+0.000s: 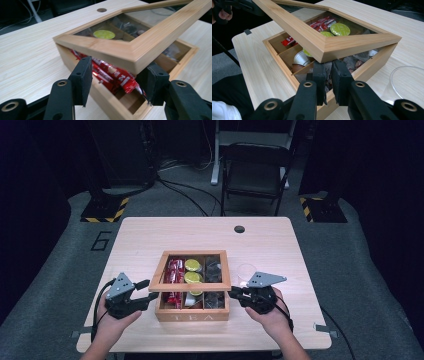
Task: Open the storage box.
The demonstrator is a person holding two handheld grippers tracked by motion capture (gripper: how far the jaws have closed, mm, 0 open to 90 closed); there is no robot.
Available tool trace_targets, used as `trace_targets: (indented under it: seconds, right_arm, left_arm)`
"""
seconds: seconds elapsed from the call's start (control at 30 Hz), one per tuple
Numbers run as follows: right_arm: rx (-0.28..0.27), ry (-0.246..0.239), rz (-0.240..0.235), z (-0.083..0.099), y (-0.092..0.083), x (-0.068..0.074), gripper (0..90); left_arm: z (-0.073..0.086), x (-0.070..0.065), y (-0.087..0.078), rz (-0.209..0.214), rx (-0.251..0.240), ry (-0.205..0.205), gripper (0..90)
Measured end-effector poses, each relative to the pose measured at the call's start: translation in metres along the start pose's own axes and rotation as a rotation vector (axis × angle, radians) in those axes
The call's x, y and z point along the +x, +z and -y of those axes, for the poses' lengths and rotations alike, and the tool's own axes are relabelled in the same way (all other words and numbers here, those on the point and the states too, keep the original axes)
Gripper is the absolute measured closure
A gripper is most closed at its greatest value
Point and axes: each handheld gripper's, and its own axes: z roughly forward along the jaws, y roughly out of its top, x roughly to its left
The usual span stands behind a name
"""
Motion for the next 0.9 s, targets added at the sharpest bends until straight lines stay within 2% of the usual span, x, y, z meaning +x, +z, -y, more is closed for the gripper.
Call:
trace_targets:
  seconds: [0.13, 0.2, 0.3, 0.43, 0.57, 0.67, 0.9]
  right_arm:
    - [-0.006, 0.003, 0.008, 0.0, 0.001, -0.001, 74.8]
    - [-0.011, 0.004, 0.046, -0.001, 0.001, 0.0, 69.7]
    - [-0.022, -0.005, 0.067, -0.003, 0.0, 0.0, 63.8]
    - [-0.046, -0.011, 0.102, -0.01, -0.003, 0.001, 61.4]
    - [-0.066, -0.041, 0.096, -0.02, -0.004, 0.005, 61.1]
    - [-0.056, -0.076, 0.126, -0.026, -0.004, 0.008, 59.8]
    - [-0.083, -0.029, 0.144, -0.038, -0.003, 0.005, 59.8]
  left_arm:
    - [-0.004, -0.002, 0.0, -0.007, 0.005, 0.01, 48.2]
    - [-0.005, -0.002, 0.0, -0.006, 0.007, 0.003, 48.1]
    - [-0.009, 0.0, -0.001, -0.002, 0.001, -0.017, 48.2]
    - [-0.017, 0.001, -0.002, -0.015, -0.016, -0.029, 48.3]
    - [-0.024, 0.002, -0.003, -0.021, -0.016, -0.023, 48.6]
    - [-0.03, 0.004, -0.003, -0.023, -0.007, -0.027, 48.4]
    - [-0.043, 0.008, -0.002, -0.038, -0.017, -0.043, 48.5]
